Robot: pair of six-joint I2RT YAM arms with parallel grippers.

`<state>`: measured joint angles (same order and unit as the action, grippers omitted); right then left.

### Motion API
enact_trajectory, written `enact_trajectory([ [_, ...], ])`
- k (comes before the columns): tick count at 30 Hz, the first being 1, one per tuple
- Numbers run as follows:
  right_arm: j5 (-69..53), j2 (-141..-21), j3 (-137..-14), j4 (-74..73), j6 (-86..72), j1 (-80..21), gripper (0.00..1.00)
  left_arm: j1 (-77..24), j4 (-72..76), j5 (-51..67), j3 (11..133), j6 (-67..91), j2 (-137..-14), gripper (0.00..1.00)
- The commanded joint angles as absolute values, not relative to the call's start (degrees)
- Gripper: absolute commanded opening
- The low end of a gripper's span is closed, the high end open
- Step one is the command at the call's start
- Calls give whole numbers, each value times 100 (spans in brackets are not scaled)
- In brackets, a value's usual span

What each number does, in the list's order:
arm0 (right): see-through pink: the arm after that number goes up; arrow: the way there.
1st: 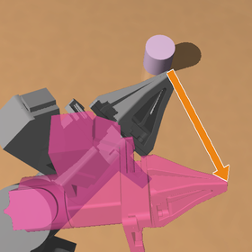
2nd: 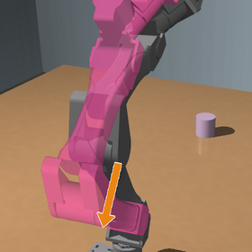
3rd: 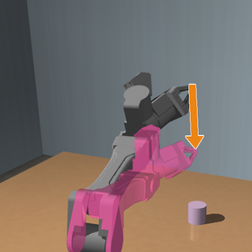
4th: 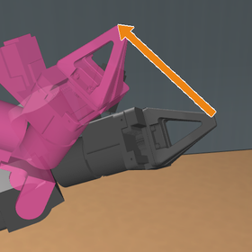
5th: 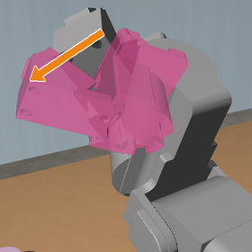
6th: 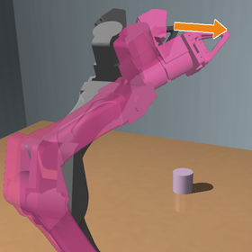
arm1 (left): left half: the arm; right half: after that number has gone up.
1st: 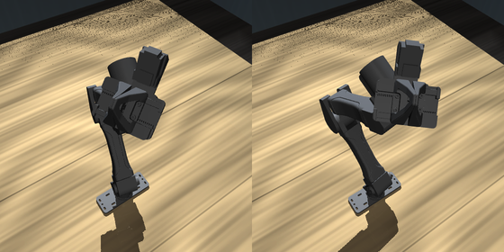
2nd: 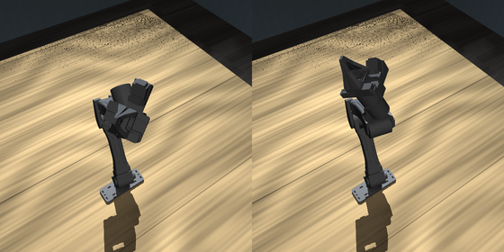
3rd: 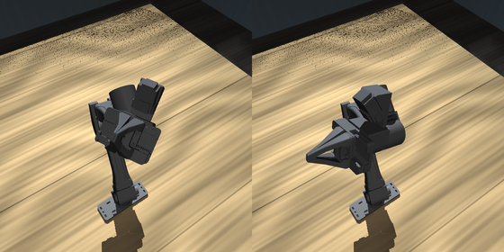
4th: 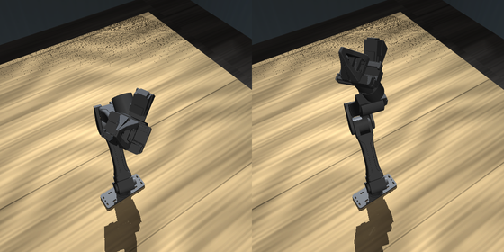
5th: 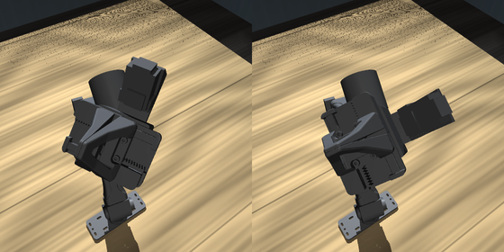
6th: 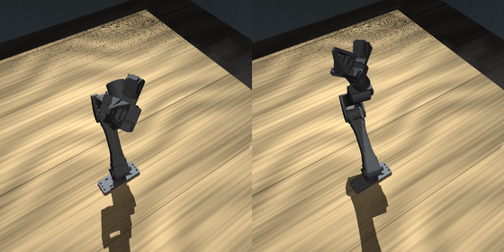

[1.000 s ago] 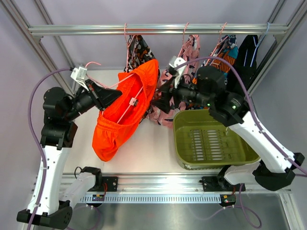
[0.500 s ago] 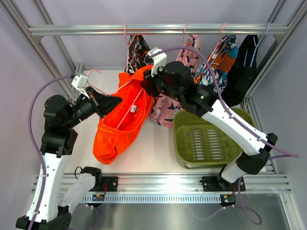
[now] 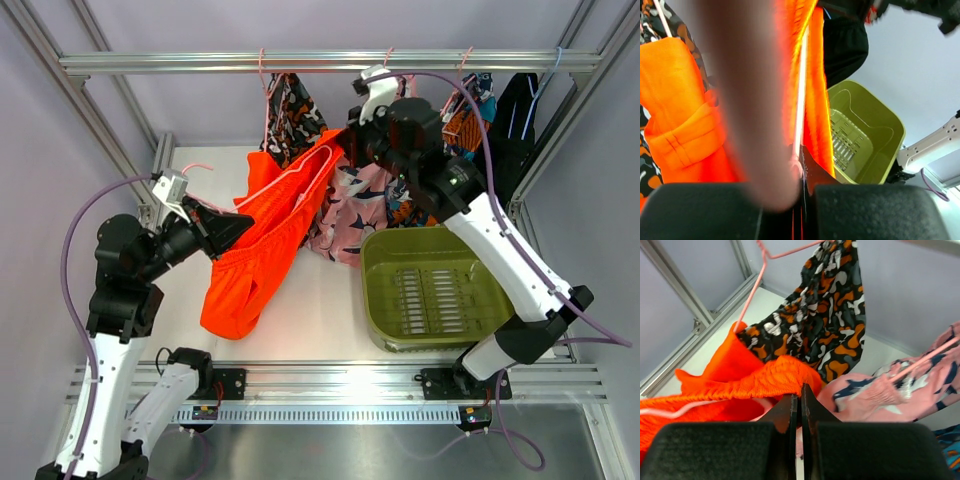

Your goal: Remove the shorts from the hanger

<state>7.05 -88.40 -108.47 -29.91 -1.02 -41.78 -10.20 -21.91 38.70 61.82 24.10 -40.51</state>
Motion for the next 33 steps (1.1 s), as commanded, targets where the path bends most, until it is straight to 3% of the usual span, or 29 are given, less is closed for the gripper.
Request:
enact_trajectory([
  [1,215,-8850,-11329,-2637,193,-3464,0,-1028,-1926,4016,5942,2276,-3674,0],
  [5,-1376,-9000,-11549,-2917,377,-2849,0,-1028,-1872,4025,5810,2224,-3542,0],
  [11,-3837,-8948,-11216,-3138,686,-2821,0,-1020,-1565,4052,5827,2399,-3507,0],
  [15,-5325,-8825,-10401,-2770,221,-2891,0,-1020,-294,3920,5486,3188,-3507,0],
  [19,-5449,-8491,-9555,-2024,-182,-3225,0,-1020,1455,3560,4975,4051,-3621,0],
  [27,-5080,-8227,-8728,-1555,-484,-3506,0,-1028,2872,2322,4387,4868,-3709,0],
  [33,-3416,-8165,-8622,-2003,-44,-3700,0,-1028,2385,1477,4868,4300,-3762,0],
])
